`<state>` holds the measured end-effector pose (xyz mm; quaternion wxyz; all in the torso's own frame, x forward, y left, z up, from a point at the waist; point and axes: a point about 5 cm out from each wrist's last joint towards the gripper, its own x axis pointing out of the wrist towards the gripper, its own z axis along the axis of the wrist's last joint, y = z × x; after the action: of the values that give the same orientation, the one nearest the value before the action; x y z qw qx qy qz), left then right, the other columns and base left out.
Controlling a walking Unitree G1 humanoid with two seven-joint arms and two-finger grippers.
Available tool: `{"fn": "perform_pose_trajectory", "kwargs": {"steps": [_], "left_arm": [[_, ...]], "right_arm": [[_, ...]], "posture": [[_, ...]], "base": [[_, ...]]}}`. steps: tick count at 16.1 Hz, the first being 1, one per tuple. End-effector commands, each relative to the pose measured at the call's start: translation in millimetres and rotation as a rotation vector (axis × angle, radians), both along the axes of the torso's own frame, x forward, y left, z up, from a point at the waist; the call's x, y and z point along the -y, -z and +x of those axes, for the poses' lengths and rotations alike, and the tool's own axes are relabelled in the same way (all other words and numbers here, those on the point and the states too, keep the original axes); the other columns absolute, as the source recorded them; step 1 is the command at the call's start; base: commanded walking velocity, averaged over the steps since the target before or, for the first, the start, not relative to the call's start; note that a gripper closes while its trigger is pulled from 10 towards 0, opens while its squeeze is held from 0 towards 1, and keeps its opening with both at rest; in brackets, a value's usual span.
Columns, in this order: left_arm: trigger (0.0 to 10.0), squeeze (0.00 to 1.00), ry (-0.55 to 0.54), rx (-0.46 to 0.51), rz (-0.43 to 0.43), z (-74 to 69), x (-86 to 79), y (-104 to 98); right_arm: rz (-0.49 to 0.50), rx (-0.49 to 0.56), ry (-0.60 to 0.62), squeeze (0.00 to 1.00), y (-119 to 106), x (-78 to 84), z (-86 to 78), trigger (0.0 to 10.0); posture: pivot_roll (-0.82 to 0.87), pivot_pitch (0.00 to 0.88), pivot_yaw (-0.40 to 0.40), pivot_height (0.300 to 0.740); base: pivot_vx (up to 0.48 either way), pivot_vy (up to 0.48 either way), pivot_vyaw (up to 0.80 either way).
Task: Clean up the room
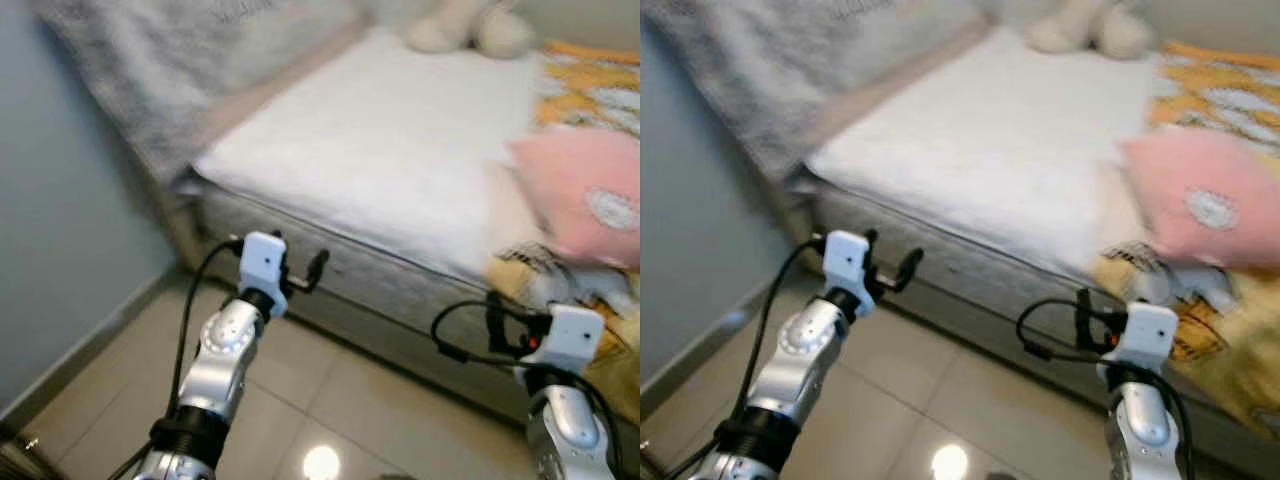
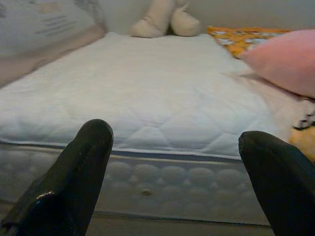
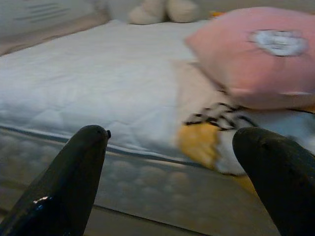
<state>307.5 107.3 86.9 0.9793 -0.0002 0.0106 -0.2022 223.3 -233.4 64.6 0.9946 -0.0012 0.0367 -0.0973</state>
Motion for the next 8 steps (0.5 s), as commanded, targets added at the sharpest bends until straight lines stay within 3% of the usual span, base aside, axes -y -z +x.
{"fn": "perform_pose_trajectory", "kwargs": {"steps": [1,3,6,7,8], "left_arm": [[10.0,0.0,0.0,-0.014,0.003,0.5,-2.0,3.3],[10.0,0.0,-0.002,-0.018,0.008,1.1,-1.8,4.6],[10.0,0.0,-0.09,-0.078,-0.05,2.1,-17.8,11.5],[10.0,0.0,-0.275,-0.204,-0.148,-8.1,-45.5,31.5],[10.0,0.0,-0.27,-0.166,-0.053,-20.5,-55.3,35.7]], "right_arm": [[0.003,0.028,0.001,0.0,-5.7,-1.5,1.7,10.0],[0.003,0.029,0.006,0.0,-5.9,-1.0,1.2,10.0],[-0.019,0.029,-0.007,0.0,-6.6,-1.4,1.3,10.0],[-0.173,0.033,-0.128,0.0,-9.0,-14.3,0.4,10.0],[-0.144,0.023,-0.134,0.0,-7.5,-15.9,-0.7,10.0]], "posture": [[-0.18,0.0,0.061,0.732],[-0.18,0.0,0.059,0.732],[-0.18,0.0,0.057,0.732],[-0.18,0.0,0.061,0.732],[-0.17,0.0,0.05,0.732]], "base": [[0.0,0.0,-0.61],[0.0,0.0,-0.62],[0.0,0.0,-0.62],[0.0,0.0,-0.63],[0.0,0.0,-0.62]]}}
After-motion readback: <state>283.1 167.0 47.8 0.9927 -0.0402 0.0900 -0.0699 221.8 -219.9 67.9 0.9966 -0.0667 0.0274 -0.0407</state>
